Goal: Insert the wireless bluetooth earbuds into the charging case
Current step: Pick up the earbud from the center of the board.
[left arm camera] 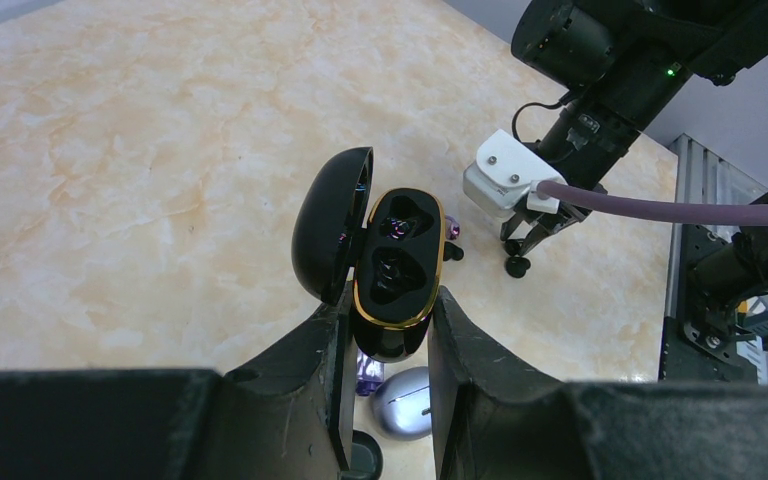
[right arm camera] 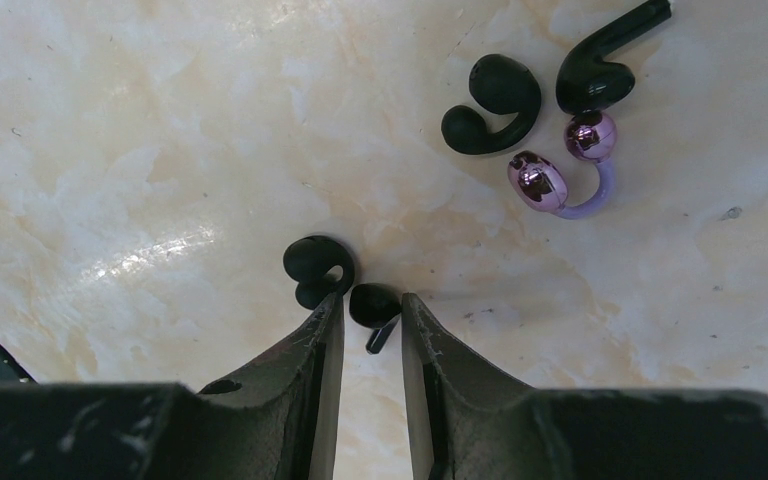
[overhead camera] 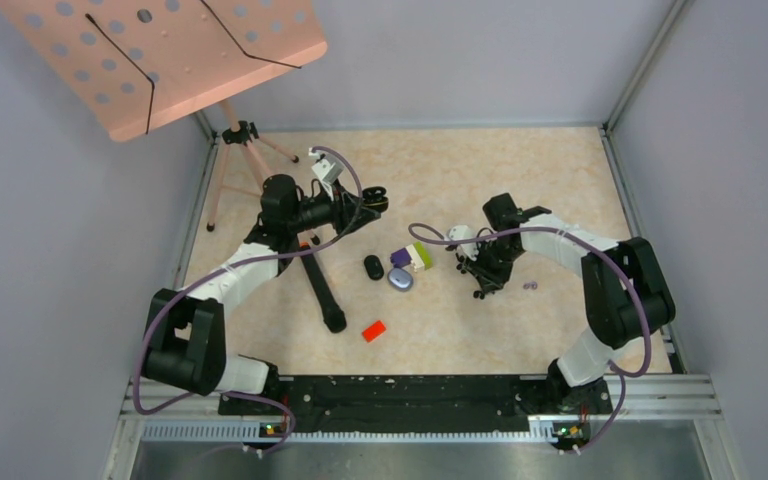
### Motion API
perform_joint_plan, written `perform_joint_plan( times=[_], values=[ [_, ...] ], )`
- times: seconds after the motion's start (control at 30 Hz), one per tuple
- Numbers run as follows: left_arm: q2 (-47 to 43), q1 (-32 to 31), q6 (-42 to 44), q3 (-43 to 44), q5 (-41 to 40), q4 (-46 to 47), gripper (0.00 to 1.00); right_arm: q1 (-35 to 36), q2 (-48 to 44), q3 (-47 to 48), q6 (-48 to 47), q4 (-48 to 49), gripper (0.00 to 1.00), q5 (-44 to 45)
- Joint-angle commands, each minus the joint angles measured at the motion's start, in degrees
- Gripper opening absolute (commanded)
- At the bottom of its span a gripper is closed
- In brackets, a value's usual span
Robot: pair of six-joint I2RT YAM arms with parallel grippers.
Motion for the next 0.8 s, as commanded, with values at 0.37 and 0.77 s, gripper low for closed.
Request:
perform_joint_plan(
  times=[0.37, 0.77],
  values=[
    [-0.6, 0.3, 0.0, 0.3, -1.0, 2.0, 0.0, 0.9, 0.7, 0.2, -1.7, 0.8, 0.24, 1.6],
    [-0.2, 0.3, 0.1, 0.5, -1.3, 2.0, 0.0, 1.3, 0.5, -1.0, -2.0, 1.9, 0.26, 3.1]
  ],
)
